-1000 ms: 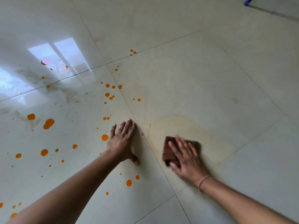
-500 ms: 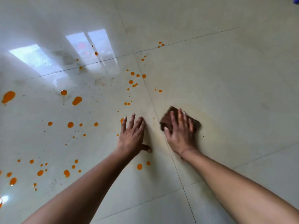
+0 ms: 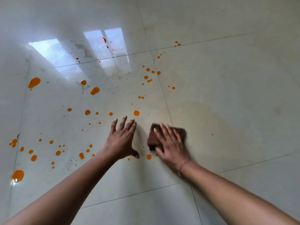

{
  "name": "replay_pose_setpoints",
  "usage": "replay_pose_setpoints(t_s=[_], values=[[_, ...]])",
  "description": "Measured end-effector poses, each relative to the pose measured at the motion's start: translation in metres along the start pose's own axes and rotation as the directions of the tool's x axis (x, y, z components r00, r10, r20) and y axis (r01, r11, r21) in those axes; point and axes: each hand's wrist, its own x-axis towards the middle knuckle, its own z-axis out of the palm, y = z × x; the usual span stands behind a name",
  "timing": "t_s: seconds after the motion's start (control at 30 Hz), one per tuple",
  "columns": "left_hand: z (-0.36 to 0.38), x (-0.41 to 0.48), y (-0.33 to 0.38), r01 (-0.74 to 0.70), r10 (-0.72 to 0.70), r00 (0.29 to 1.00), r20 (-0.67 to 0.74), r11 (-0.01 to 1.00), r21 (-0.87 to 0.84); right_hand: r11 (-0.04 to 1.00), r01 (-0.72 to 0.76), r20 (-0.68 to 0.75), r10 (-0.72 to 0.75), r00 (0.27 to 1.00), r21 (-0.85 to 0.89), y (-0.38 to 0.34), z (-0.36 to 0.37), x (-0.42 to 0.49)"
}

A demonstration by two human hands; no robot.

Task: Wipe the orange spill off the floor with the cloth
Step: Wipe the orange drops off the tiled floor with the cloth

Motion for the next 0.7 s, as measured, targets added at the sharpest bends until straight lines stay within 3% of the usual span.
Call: replay_pose_setpoints(t_s=[0.1, 0.2, 0.23, 0.33, 0.43, 0.57, 0.6, 0.7], values=[[0.007, -0.015, -0.006, 0.000, -0.002, 0.998, 0.070, 0.999, 0.042, 0.999, 0.042, 0.014, -0.041, 0.999, -0.029, 0.045, -0.008, -0.040], [0.018, -0.026, -0.004, 0.046, -0.048, 0.995, 0.093, 0.999, 0.019, 0.981, -0.195, -0.044, 0.195, 0.980, 0.003, 0.031, -0.012, -0.013], [0.020, -0.027, -0.004, 0.062, -0.063, 0.994, 0.089, 0.998, 0.007, 0.977, -0.210, -0.042, 0.211, 0.977, 0.026, 0.011, -0.007, -0.008], [0.020, -0.025, -0.005, 0.074, -0.073, 0.994, 0.086, 0.997, -0.014, 0.999, -0.002, 0.069, -0.001, 0.998, 0.046, -0.023, 0.011, -0.039], [0.021, -0.027, -0.005, 0.076, -0.072, 0.994, 0.080, 0.996, -0.047, 0.995, 0.095, 0.106, -0.096, 0.990, 0.013, 0.013, 0.002, -0.077], [0.027, -0.035, -0.008, 0.131, -0.128, 0.990, 0.052, 0.990, -0.054, 0.982, -0.189, -0.017, 0.189, 0.982, 0.023, -0.006, 0.001, -0.027], [0.031, -0.040, -0.011, 0.148, -0.146, 0.988, 0.046, 0.987, -0.055, 0.985, -0.167, -0.014, 0.167, 0.986, 0.044, -0.030, 0.007, -0.015], [0.042, -0.059, -0.023, 0.186, -0.182, 0.981, 0.068, 0.982, -0.045, 0.992, 0.126, 0.115, -0.128, 0.985, 0.028, -0.073, 0.028, -0.035]])
